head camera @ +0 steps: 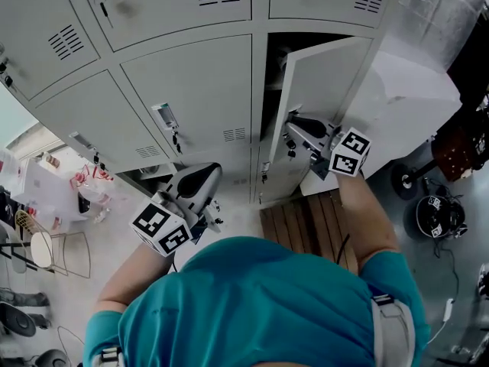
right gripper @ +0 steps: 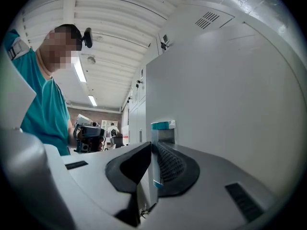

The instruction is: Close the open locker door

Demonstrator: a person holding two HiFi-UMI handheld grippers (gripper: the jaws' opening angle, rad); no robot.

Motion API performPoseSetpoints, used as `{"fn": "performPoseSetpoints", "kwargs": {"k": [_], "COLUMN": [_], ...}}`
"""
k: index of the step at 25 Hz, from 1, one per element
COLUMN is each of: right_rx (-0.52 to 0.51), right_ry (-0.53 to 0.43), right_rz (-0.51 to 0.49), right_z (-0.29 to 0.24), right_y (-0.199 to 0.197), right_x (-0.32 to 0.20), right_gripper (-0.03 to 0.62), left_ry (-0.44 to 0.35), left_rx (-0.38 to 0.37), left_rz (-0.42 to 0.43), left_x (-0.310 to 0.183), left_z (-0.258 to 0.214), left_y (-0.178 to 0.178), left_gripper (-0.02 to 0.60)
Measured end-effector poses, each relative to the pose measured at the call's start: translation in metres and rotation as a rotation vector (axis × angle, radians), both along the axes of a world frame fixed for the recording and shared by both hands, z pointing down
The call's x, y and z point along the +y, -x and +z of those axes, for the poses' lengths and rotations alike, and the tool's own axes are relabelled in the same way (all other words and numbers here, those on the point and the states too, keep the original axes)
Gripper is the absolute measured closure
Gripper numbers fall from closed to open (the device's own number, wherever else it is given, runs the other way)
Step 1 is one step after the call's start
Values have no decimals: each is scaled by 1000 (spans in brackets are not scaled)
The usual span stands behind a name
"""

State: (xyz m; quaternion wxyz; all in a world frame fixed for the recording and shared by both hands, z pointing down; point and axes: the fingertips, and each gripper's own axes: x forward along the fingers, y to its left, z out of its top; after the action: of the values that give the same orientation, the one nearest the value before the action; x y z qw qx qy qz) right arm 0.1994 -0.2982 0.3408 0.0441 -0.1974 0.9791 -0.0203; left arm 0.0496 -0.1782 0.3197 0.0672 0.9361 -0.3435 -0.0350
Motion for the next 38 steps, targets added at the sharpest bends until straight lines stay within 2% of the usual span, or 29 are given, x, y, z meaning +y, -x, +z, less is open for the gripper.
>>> {"fn": "performPoseSetpoints", "kwargs": {"k": [31, 38], "right_rx": [16, 17], "right_ry": [0, -14], "right_rz": [311, 338], "right_z": [2, 1], "right_y": [29, 30], "right_x": [-79, -83], "right_gripper": [566, 568], "left_ry": [12, 13], "left_rx": [16, 25], "left_rz": [-69, -69], "left_x": [-9, -15], "left_z": [2, 2], "left_y": [41, 45], "left_gripper": [578, 578]}}
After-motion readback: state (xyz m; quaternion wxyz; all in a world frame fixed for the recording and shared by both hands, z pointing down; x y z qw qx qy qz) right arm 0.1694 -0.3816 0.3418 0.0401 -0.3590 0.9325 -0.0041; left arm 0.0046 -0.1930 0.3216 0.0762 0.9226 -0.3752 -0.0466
